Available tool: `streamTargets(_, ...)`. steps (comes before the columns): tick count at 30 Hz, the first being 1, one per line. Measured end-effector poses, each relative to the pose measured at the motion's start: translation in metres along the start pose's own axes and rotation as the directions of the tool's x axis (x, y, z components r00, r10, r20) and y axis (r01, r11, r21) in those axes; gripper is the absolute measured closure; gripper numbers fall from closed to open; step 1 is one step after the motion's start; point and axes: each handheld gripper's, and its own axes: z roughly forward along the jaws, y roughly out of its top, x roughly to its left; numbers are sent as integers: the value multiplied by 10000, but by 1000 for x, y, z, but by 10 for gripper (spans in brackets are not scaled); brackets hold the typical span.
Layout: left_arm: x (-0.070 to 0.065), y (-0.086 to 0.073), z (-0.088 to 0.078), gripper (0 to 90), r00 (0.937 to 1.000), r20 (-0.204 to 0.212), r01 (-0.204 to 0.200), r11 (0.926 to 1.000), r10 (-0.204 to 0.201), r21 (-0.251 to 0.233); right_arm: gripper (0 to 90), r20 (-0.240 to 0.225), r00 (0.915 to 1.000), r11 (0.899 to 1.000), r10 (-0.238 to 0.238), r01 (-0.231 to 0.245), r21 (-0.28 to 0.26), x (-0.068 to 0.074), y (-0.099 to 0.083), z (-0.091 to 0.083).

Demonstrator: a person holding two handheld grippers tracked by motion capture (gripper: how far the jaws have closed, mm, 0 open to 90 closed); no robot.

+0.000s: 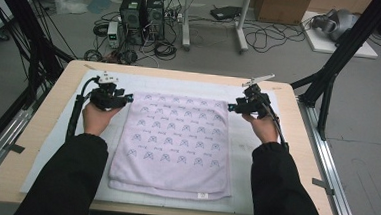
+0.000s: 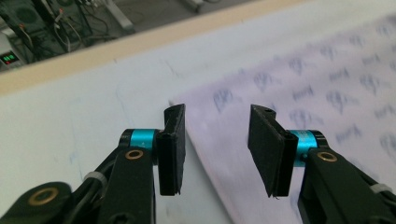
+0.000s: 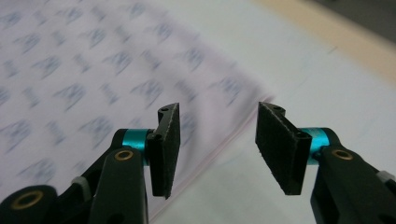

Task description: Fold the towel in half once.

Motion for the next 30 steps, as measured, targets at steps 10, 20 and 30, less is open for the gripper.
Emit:
streamTargets(10, -33, -41, -54, 518, 9881, 1102, -1020, 9934, 1074, -534, 455, -892, 9933, 9926, -733, 640, -1032, 54, -51, -32)
streamTargets(20, -72, -77, -103, 478, 9715, 1832, -1351, 9863, 1506, -946, 343, -1558, 9817, 9851, -1092, 860, -1487, 100, -98, -58)
streamTargets(30, -89, -100, -106, 551, 9452, 2577, -1906, 9797, 2004, -628, 552, -1843, 9620, 9765, -2016, 1827, -1145, 130, -133, -40)
